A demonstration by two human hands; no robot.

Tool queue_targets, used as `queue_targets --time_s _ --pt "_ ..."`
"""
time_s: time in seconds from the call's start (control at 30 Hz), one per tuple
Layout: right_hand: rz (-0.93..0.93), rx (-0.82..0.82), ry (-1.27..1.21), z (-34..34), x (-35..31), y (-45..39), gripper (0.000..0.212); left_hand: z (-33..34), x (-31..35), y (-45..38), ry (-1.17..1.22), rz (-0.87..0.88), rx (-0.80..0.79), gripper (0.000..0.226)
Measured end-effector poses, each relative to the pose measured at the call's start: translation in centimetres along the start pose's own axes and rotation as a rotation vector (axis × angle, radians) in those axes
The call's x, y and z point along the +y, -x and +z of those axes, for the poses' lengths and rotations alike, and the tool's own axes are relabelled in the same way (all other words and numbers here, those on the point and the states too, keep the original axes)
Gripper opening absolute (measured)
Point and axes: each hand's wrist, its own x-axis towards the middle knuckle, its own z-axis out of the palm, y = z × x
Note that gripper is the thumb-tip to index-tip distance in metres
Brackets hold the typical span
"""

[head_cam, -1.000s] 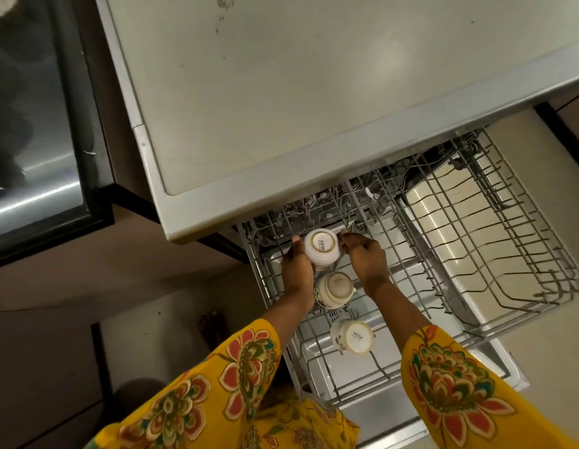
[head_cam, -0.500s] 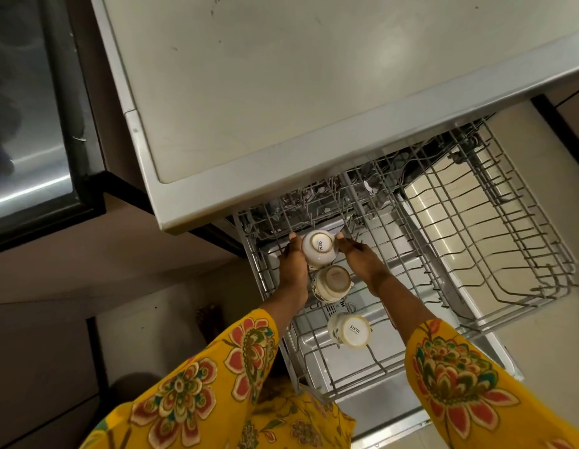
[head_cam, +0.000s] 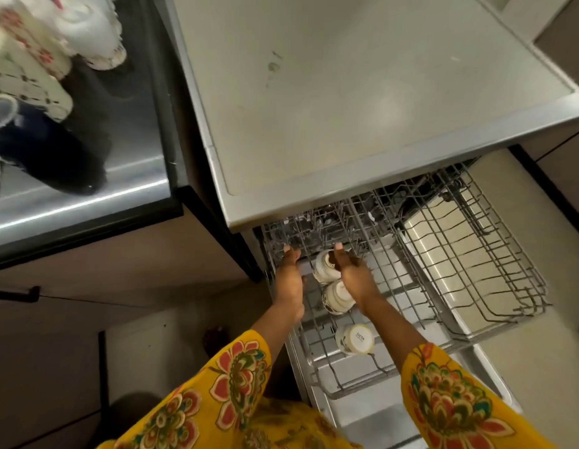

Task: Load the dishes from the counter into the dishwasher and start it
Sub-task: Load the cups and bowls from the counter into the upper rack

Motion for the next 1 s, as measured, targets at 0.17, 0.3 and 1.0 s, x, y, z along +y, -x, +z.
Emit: queue_targets --time_s 0.17,0.3,1.0 --pt "-0.123 -0.191 0.03 3.9 -2.3 5.0 0.055 -3.6 2.6 4.4 0.055 0.102 -0.023 0.044" --pt "-0.212 -0.319 0.025 6.7 -4.9 8.5 0.036 -7.5 5.5 7.9 0.093 0.214 0.0 0.042" --pt "-0.464 -0.453 -0.141 17.1 -23.7 10.3 0.052 -14.9 24.5 6.5 0.244 0.569 0.178 0.047"
